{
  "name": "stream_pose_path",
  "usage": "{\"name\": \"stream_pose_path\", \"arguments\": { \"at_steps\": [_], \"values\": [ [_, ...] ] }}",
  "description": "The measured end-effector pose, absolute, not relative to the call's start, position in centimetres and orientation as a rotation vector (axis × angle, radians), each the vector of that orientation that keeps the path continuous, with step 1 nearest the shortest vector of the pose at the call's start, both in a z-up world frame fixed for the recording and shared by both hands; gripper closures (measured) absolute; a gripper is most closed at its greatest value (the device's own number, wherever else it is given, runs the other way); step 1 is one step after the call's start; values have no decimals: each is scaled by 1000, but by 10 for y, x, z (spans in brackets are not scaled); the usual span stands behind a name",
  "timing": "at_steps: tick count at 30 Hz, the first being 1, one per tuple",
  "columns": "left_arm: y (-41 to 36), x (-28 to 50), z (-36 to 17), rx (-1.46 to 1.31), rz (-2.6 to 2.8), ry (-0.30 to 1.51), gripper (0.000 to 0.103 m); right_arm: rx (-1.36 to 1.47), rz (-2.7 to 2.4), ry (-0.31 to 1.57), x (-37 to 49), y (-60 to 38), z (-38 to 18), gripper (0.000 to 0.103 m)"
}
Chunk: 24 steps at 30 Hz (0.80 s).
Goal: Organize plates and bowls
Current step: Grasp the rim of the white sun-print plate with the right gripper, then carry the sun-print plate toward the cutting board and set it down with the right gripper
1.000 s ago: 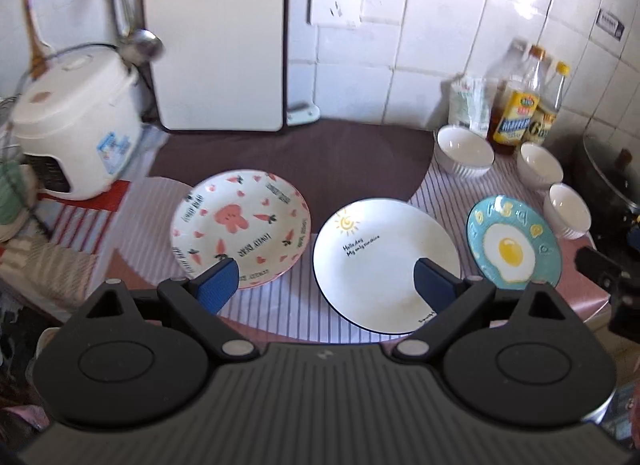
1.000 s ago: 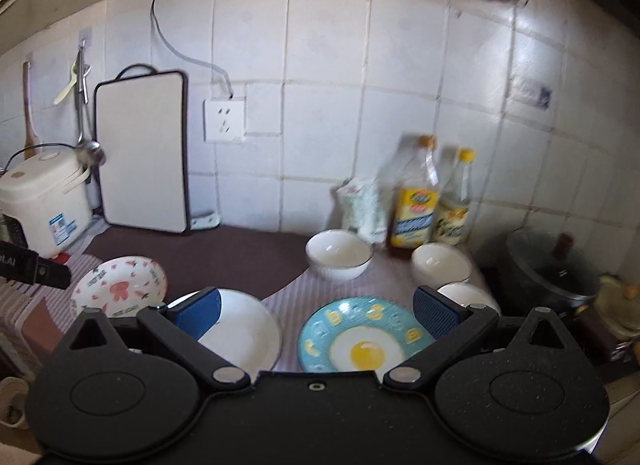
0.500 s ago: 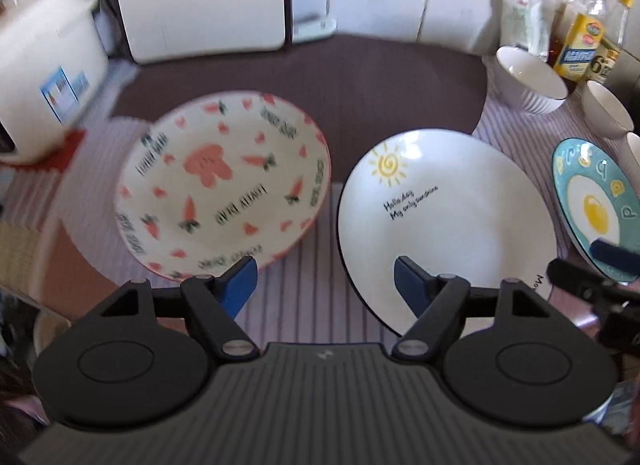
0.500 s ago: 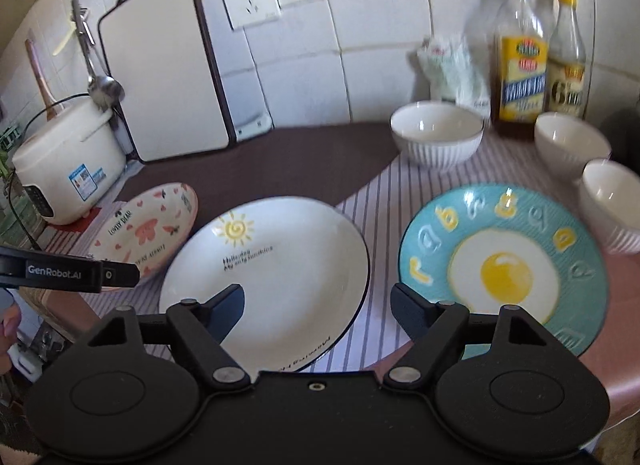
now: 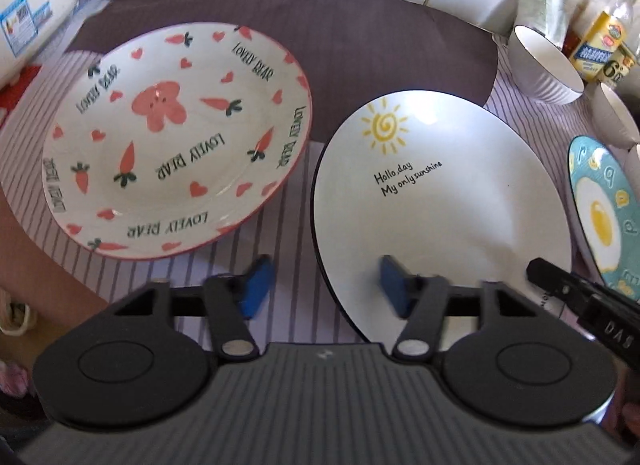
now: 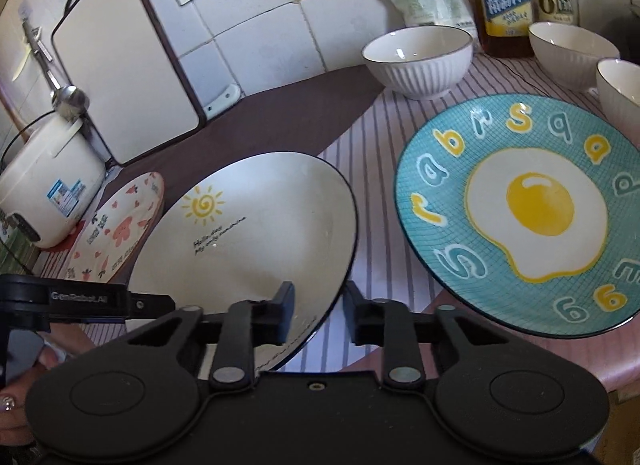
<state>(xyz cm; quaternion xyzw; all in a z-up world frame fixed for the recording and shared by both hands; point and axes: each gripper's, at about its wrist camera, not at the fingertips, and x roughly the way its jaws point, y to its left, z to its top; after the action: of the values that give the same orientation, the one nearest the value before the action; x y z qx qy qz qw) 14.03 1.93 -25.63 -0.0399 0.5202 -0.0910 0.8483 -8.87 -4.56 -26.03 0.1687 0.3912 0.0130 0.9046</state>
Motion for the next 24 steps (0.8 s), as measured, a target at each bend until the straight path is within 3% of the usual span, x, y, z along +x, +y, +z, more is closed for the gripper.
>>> {"name": "stream_pose_path", "arguments": {
  "at_steps": [2, 13, 24],
  "values": [
    [20, 140, -258, -131, -225, 1084, 68, 370, 38, 792, -88, -49, -264, 83],
    [22, 143, -258, -203, -210, 1073, 75, 352, 69, 797, -82, -49, -258, 83],
    [18, 143, -245, -173, -219, 1050, 75, 237, 107, 811, -74, -47, -239, 82]
  ]
}}
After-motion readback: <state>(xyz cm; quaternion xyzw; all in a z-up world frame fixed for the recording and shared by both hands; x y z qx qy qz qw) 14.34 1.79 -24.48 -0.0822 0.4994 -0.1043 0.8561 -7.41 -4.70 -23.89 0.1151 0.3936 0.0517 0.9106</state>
